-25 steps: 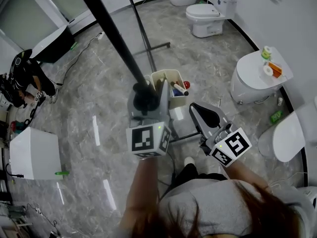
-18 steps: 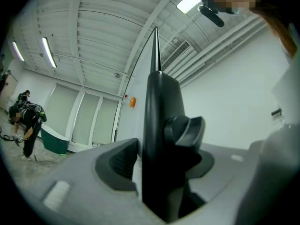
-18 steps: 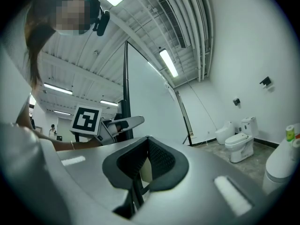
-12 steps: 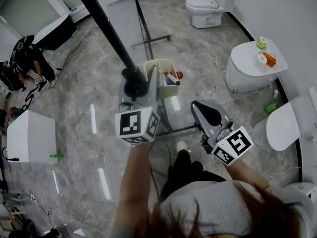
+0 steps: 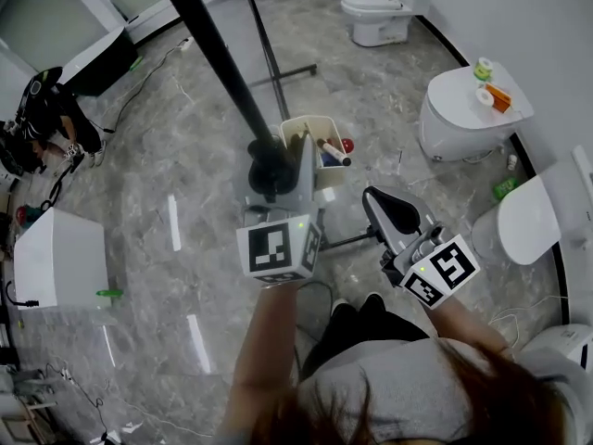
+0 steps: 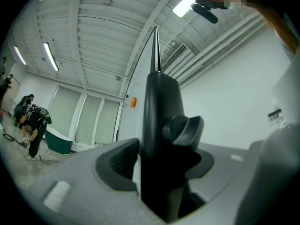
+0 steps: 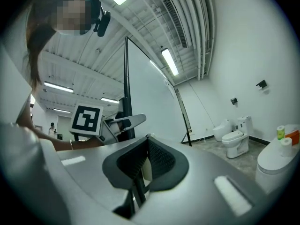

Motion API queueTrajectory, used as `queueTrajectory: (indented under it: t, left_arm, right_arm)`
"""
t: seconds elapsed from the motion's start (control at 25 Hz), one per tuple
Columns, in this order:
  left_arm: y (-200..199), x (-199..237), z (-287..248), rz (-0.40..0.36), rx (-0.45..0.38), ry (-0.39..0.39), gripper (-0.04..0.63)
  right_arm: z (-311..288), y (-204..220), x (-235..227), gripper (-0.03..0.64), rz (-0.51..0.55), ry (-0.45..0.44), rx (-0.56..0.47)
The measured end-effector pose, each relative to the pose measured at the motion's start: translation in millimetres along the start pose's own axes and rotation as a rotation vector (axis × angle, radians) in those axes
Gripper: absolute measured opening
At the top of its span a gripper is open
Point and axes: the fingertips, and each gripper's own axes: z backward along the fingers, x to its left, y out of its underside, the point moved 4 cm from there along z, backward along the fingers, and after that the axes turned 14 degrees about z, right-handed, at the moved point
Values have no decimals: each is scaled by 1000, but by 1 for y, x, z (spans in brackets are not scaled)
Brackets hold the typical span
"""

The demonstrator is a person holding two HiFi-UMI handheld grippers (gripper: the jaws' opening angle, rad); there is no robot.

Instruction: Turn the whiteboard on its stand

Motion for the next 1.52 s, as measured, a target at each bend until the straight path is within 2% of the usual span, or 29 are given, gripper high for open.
queueTrajectory:
  t: [0.24, 0.52, 0.88, 1.24, 1.52]
  left_arm:
    - [-1, -17, 28, 25, 1, 28, 242]
    - [1, -39, 54, 40, -2, 56, 250]
    - [0, -71, 94, 33, -16, 35, 245]
    - [5, -106, 127, 24, -25, 13, 241]
    - [4, -125, 152, 20, -44, 57, 249]
  right_arm:
    - [-5, -1, 27, 3, 3, 22, -14]
    - [28, 9, 41, 3, -15, 65, -8]
    - [88, -6, 54, 3, 0, 50, -17]
    - [149, -2, 78, 3, -20, -1, 1]
    - [168, -11, 104, 3, -18, -27, -18]
